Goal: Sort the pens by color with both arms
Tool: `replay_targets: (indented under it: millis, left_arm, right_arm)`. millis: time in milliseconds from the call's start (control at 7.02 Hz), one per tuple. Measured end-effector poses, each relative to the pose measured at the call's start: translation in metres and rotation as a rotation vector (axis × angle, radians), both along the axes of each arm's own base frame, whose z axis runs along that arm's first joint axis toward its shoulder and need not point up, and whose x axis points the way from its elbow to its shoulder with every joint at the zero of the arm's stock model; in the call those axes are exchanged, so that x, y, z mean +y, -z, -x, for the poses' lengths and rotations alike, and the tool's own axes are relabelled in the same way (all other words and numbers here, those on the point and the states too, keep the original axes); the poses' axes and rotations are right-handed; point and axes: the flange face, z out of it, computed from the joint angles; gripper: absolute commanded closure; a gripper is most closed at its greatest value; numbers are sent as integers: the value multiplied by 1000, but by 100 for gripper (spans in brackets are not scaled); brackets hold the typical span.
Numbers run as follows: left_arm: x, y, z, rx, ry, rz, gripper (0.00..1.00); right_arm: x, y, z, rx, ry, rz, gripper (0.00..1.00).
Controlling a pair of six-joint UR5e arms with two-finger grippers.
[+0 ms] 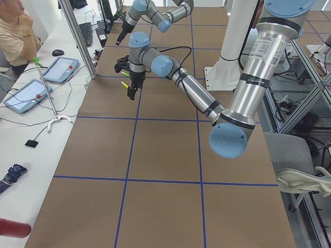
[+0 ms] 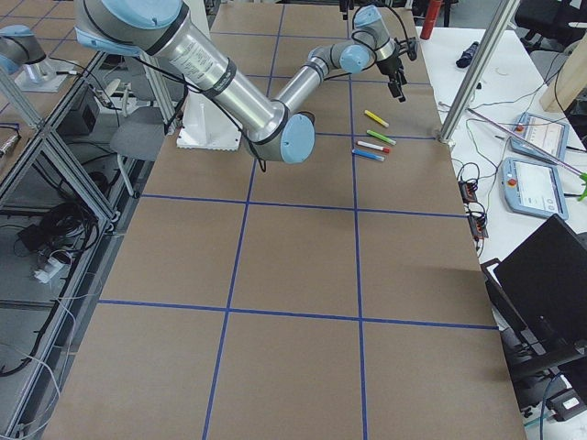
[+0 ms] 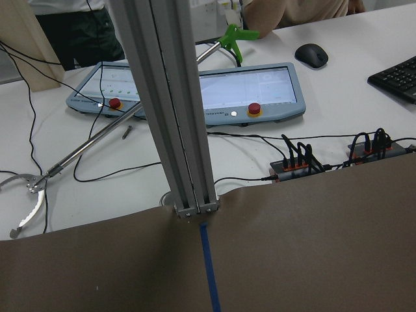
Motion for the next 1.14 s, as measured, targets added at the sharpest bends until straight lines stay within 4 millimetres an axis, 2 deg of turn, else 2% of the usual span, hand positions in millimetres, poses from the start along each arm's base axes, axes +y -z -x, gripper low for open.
replay_targets:
  millis: [285, 570, 855, 1140]
  left_arm:
    - [-9, -14, 49, -77, -44, 1, 1]
    - [-19, -41, 104, -129, -80, 10, 1]
    - [-33, -88, 157, -161, -113, 27, 1]
    - [-36, -139, 211, -171, -115, 60, 1]
  right_arm:
    - [5, -67, -112, 40, 222, 48, 0]
    - [23, -132, -209, 130, 398, 48, 0]
    - [33, -194, -289, 176, 528, 25, 0]
    - [50, -272, -373, 192, 602, 9, 0]
